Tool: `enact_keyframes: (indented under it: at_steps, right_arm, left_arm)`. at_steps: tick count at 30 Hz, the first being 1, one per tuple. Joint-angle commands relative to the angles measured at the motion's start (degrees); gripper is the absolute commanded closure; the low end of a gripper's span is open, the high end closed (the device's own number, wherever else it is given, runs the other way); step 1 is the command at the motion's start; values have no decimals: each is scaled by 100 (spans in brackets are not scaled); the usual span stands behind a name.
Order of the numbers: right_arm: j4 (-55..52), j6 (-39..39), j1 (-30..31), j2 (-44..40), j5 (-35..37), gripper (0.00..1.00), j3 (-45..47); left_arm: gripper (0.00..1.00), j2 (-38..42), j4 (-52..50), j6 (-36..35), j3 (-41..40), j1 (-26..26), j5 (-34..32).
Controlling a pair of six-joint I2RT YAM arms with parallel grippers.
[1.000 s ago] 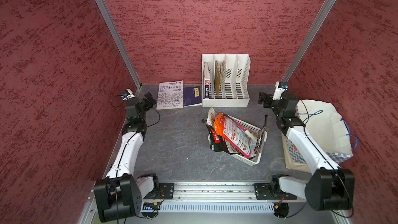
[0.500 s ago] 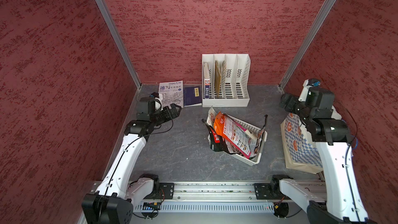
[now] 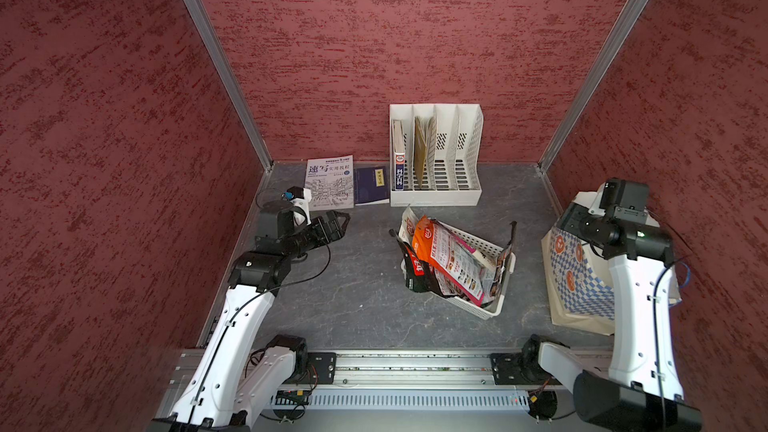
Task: Place the condiment packets inside the bag
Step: Pick up the paper bag from the corner of the board, then place the paper bag at the center of the board.
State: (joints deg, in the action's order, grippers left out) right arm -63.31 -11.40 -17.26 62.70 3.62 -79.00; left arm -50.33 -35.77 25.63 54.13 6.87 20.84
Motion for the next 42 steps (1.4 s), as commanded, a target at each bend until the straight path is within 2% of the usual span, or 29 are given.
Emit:
enact_keyframes:
  at_steps: [1, 6, 11, 14, 18, 22, 25, 31, 35, 39, 42]
  right_arm:
    - [12, 16, -47, 63, -30, 34, 42]
    - [229, -80, -49, 241, -73, 38, 223]
    - [311, -71, -50, 471, -35, 56, 314]
    - [332, -60, -48, 390, 105, 71, 287]
    - [345, 3, -50, 252, 385, 100, 222]
    - [393, 292, -30, 102, 701, 100, -33]
    - [492, 673, 161, 65, 565, 100, -532]
    - [832, 1752, 1363, 302, 488, 100, -1870]
    - [944, 2676, 2686, 874, 657, 100, -3063]
    - [1159, 4375, 4819, 1778, 1669, 100, -4063]
    - [1633, 6261, 6188, 2604, 2446, 100, -4377]
  left_arm:
    - [0, 107, -22, -115, -109, 15, -45]
    - [0, 210, 1, -151, -211, 8, -44]
    - [0, 262, -49, -262, -244, 3, -124]
    - [0, 265, -48, -284, -243, -6, -142]
    - [0, 256, -25, -286, -228, -8, -114]
    - [0, 310, -11, -253, -196, -19, -138]
    - [0, 422, 40, -179, -196, -27, -253]
    - [0, 714, 72, 69, -119, -24, -800]
    - [0, 981, -75, 93, 148, -28, -1301]
    - [0, 1396, -250, 81, 373, -28, -2190]
    - [0, 1816, -329, -4, 463, -34, -2965]
